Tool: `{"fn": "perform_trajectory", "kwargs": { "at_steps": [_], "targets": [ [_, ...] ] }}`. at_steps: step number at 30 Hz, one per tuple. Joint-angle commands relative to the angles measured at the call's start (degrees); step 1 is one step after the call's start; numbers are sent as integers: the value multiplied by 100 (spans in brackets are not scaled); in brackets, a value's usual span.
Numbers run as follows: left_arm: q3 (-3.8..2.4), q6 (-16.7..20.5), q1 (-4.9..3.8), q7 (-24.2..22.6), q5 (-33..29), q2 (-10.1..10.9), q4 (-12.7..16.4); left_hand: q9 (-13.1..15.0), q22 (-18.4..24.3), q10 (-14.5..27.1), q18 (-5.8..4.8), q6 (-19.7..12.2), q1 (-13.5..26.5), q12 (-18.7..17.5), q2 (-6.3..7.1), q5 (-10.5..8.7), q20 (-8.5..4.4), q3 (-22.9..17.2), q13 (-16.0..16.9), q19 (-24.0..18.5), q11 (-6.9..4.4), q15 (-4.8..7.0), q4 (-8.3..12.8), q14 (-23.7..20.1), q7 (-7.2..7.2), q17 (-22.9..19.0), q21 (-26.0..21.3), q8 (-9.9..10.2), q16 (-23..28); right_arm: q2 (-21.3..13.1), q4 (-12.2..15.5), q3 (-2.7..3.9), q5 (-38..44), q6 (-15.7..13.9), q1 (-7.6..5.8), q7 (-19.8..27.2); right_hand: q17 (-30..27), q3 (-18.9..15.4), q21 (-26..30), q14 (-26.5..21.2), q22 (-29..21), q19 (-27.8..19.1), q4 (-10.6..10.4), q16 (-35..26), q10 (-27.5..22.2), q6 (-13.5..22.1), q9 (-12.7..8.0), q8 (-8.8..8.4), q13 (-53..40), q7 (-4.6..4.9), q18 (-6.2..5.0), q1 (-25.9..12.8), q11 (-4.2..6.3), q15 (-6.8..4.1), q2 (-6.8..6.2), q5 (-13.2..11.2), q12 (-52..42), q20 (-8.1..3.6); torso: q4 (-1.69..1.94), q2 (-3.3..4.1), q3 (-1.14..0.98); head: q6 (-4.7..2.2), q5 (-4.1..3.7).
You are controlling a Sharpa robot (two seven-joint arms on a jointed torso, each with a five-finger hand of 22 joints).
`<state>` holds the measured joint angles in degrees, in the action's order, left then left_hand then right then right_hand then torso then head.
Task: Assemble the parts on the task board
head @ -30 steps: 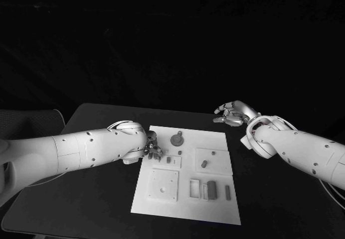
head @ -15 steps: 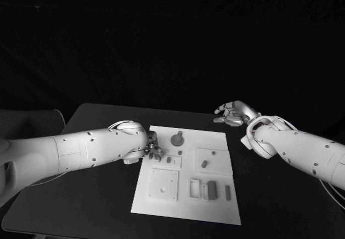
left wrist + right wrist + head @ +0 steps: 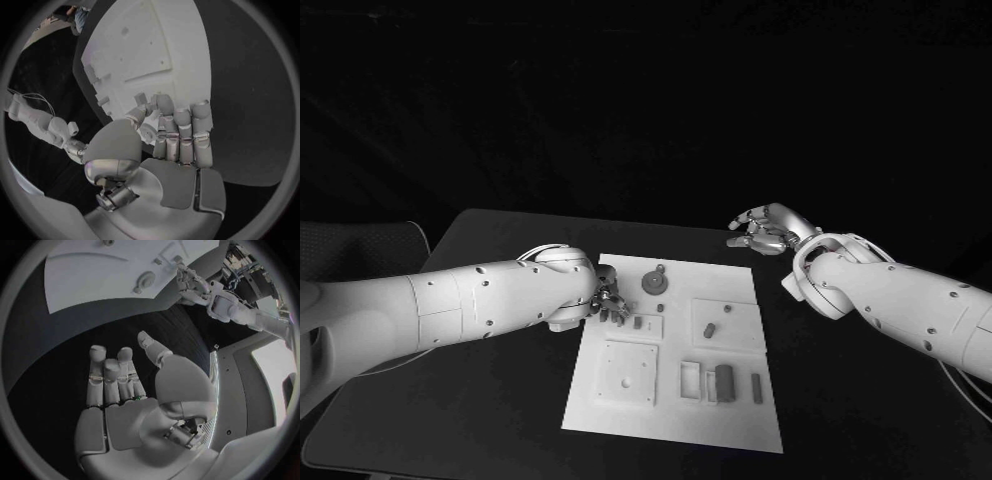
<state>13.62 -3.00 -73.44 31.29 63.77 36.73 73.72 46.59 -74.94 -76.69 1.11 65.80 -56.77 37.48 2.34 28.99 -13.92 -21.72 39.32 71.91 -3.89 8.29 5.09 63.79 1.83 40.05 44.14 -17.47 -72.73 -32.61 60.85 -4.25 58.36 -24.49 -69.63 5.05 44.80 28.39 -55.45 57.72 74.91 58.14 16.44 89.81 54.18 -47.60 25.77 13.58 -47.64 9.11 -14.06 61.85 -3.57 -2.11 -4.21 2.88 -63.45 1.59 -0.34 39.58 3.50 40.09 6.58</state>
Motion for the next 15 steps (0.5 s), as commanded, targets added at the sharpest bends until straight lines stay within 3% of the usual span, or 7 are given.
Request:
{"fn": "perform_trajectory", "kwargs": {
  "at_steps": [1, 15],
  "targets": [
    [-3, -118, 1, -61, 21, -13, 15, 7, -111, -25, 297, 38, -61, 32, -17, 23, -73, -1147, 7, 47, -29, 126, 1116, 71, 11, 3, 20, -21, -21, 5, 2, 0, 34, 56, -1, 17, -8, 6, 24, 35, 26, 9, 0, 8, -6, 82, -7, 21, 9, 112, -94, -60, -21, -15, 3, 7, -31, -49, 1, 1, 1, -10, -2],
    [-3, -185, 1, -40, 23, 11, 22, 9, -112, -26, 296, 40, -65, 35, -16, 21, -74, -1148, 8, 49, -29, 127, 1114, 72, 10, 4, 25, -21, -26, 1, -1, 0, 34, 63, 0, 18, -9, 8, 24, 35, 27, 9, 1, 8, -6, 82, -9, 21, 11, 112, -94, -62, -21, -15, 4, 7, -31, -50, 3, 1, 6, 0, 15]
  ]
}}
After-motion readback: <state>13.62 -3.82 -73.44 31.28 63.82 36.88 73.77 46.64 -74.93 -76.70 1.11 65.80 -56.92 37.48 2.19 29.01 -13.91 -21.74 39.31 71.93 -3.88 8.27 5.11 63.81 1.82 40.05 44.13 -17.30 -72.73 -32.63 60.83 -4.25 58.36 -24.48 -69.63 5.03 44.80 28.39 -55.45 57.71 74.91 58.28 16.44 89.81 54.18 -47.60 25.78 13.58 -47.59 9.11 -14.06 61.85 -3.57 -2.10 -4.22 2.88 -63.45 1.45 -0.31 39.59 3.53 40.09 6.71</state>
